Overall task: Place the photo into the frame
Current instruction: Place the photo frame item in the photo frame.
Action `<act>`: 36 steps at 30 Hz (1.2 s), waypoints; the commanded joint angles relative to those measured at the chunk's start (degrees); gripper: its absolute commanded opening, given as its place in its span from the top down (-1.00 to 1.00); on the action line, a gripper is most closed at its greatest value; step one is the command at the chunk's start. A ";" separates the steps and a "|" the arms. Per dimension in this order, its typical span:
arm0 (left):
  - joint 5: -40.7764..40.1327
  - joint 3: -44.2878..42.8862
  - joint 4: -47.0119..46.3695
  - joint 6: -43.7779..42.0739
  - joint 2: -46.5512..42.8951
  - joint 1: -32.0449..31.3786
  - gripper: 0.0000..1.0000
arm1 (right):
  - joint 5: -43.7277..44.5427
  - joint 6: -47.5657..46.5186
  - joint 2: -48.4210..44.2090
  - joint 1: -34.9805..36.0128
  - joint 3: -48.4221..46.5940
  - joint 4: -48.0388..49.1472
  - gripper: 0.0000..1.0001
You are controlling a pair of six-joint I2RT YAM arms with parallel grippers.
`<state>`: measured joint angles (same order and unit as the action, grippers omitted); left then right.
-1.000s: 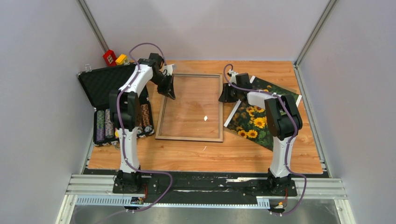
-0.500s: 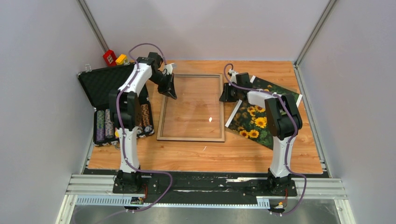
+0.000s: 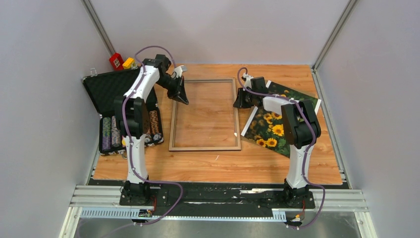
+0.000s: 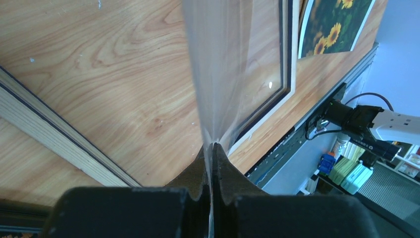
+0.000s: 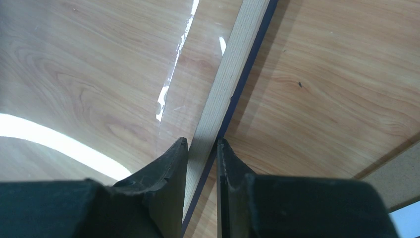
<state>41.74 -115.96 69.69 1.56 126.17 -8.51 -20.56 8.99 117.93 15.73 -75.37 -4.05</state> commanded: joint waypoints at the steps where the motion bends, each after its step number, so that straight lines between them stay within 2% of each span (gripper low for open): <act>1: 2.79 -3.24 3.66 -0.96 -0.83 -0.19 1.00 | 0.51 -3.80 0.42 0.32 -0.30 0.35 0.58; 20: 5.54 3.83 -0.44 4.45 -1.69 1.66 1.00 | -2.21 -8.68 -2.01 0.28 0.58 0.30 0.68; 36: 9.71 5.09 -1.42 4.93 -0.11 1.66 1.00 | -4.97 -10.74 -1.42 0.35 -0.46 -1.45 0.70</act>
<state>48.25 -110.80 68.31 6.20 126.17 -6.61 -22.98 1.32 117.67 15.57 -75.35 -4.25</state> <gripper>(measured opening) 0.007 0.224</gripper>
